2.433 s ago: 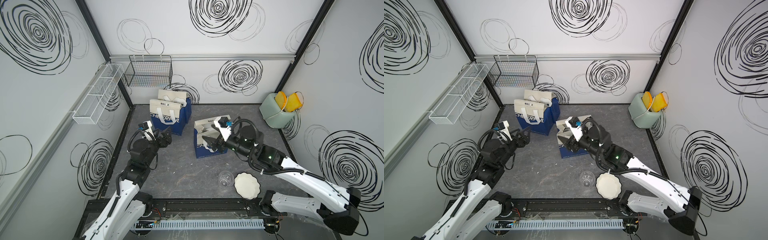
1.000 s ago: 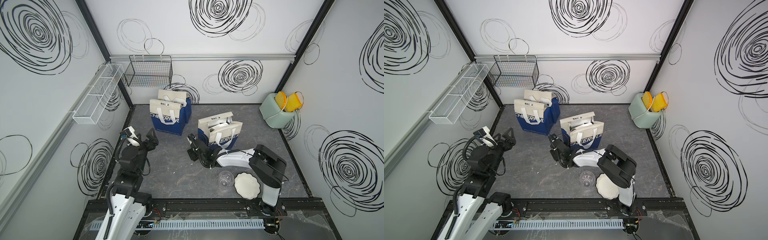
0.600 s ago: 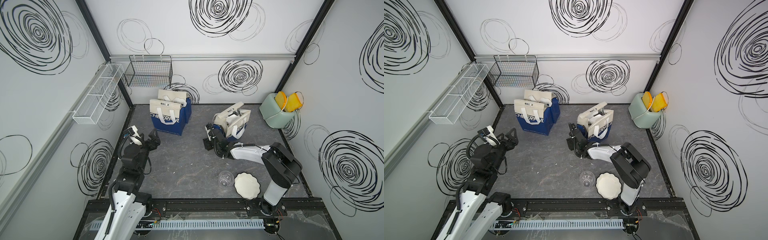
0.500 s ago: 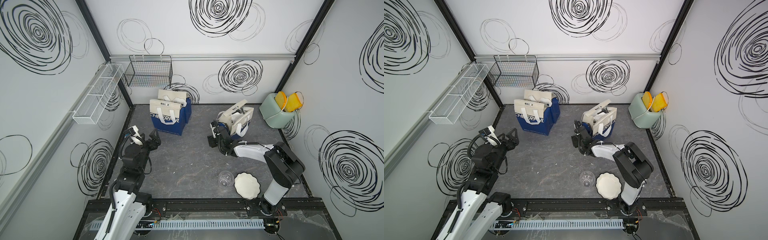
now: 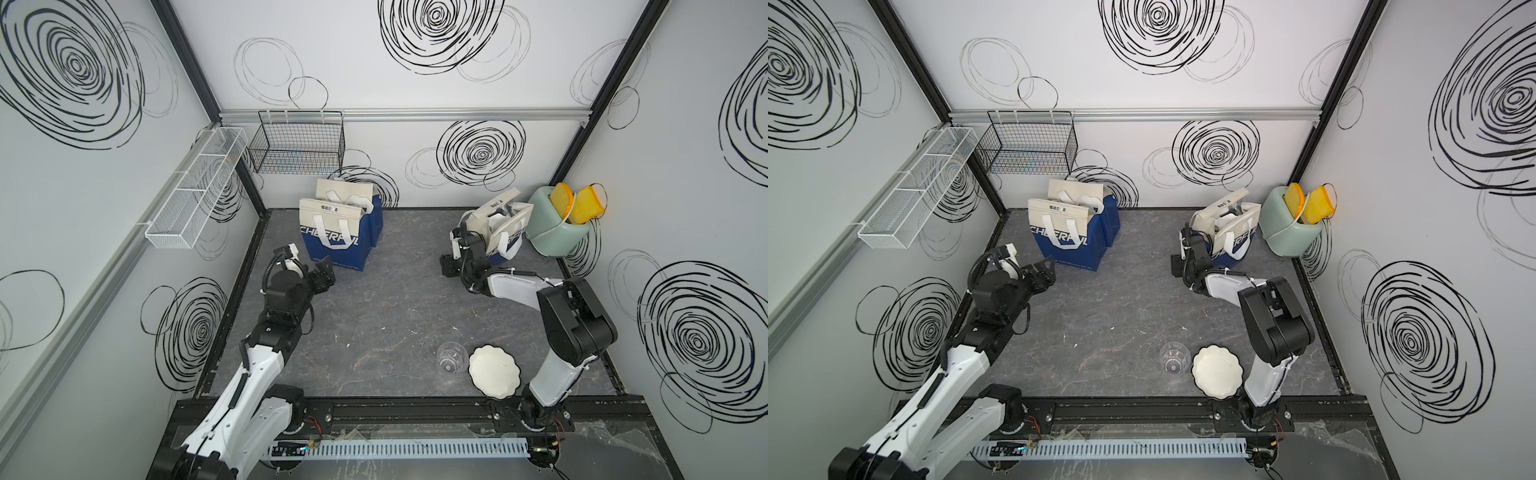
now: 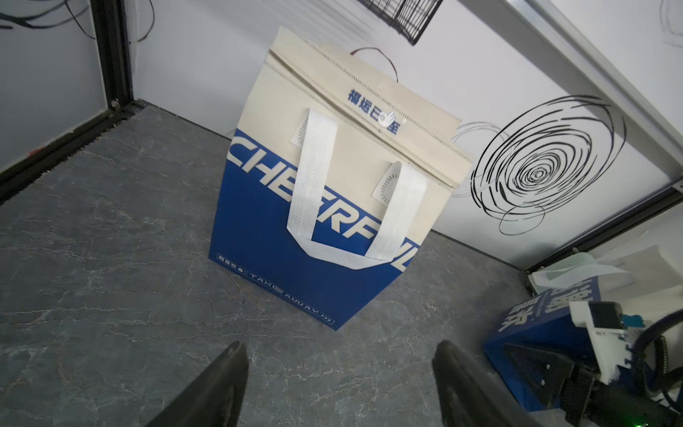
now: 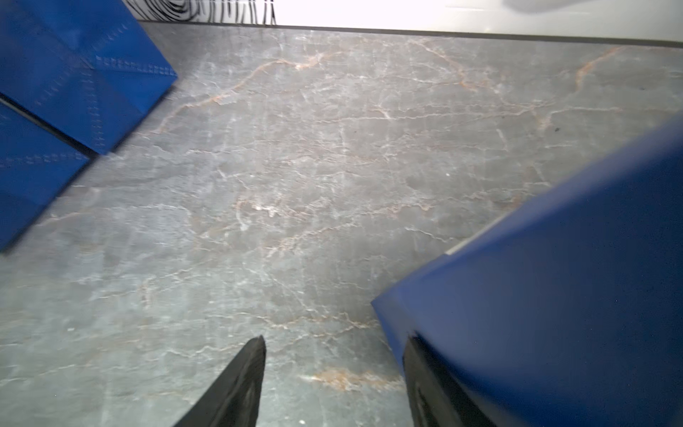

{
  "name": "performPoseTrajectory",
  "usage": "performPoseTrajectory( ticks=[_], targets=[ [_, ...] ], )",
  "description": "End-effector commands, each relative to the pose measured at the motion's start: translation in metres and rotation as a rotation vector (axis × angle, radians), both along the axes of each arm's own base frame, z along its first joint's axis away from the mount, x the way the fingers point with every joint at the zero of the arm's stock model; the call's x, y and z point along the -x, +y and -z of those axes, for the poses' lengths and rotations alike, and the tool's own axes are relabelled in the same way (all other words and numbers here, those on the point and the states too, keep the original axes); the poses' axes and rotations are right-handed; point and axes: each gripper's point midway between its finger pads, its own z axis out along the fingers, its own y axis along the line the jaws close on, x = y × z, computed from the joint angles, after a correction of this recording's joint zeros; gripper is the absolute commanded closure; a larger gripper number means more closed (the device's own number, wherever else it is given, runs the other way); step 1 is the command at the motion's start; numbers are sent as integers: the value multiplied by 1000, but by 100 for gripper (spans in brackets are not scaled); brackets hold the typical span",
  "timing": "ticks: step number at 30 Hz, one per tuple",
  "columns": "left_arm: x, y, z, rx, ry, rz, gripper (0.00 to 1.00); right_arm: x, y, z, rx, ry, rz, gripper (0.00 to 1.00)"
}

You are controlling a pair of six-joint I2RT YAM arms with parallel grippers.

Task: Open the takeout bag
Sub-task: Move the takeout bag to the center of the board.

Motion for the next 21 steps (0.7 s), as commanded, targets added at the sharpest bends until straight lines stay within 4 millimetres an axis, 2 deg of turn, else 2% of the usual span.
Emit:
performPoseTrajectory(
  ticks=[1, 4, 7, 10, 13, 16, 21],
  targets=[
    [-13, -3, -28, 12, -70, -23, 17, 7, 50, -57, -131, -101, -181, 37],
    [-13, 7, -25, 9, -57, -73, 16, 23, 101, -91, -164, -160, -326, 37],
    [-8, 11, -30, 17, -53, -90, 16, 31, 150, -117, -211, -171, -415, 36],
    [1, 15, -44, 5, -62, -99, 15, 30, 186, -133, -346, -142, -474, 36],
    [10, 17, -56, -14, -72, -90, 14, 27, 215, -141, -394, -129, -519, 37],
    [20, 16, -62, -24, -78, -73, 14, 30, 235, -146, -410, -144, -551, 37],
    [36, 20, -80, -64, -105, -63, 13, 23, 258, -136, -425, -118, -580, 37]
  ],
)
